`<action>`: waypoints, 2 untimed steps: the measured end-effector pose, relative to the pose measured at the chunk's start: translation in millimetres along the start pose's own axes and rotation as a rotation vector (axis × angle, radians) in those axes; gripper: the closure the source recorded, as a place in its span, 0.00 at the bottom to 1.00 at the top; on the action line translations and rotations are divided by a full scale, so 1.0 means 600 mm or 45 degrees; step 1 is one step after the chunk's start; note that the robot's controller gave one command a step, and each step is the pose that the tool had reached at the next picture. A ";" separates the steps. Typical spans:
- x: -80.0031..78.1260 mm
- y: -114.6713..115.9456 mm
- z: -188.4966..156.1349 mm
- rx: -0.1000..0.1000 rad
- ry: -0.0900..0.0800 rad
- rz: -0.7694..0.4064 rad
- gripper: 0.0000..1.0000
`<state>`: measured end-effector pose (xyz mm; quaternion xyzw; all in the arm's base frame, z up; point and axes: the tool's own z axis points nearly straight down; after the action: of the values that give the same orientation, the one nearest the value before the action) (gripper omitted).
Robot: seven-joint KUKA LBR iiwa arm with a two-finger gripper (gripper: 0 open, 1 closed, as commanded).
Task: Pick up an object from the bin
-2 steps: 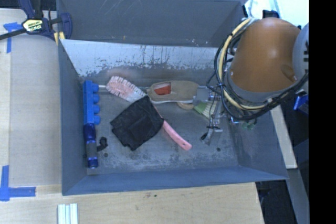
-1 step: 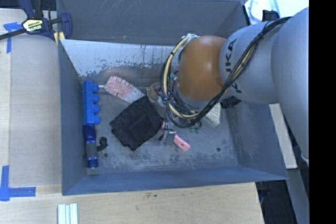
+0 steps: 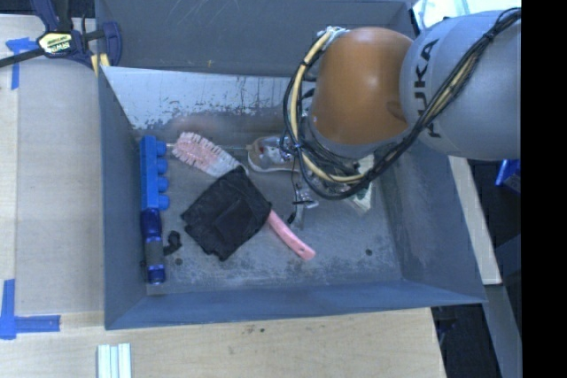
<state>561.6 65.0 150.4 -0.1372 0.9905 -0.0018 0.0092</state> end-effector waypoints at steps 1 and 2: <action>-0.056 0.139 0.085 -0.009 0.005 -0.051 0.00; -0.034 0.127 0.132 0.003 -0.012 -0.121 0.00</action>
Offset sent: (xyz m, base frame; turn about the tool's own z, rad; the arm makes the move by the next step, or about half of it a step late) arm -0.0006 0.0780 -0.0804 -0.0956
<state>562.0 143.7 70.8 -0.1841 0.9828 -0.0029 0.0139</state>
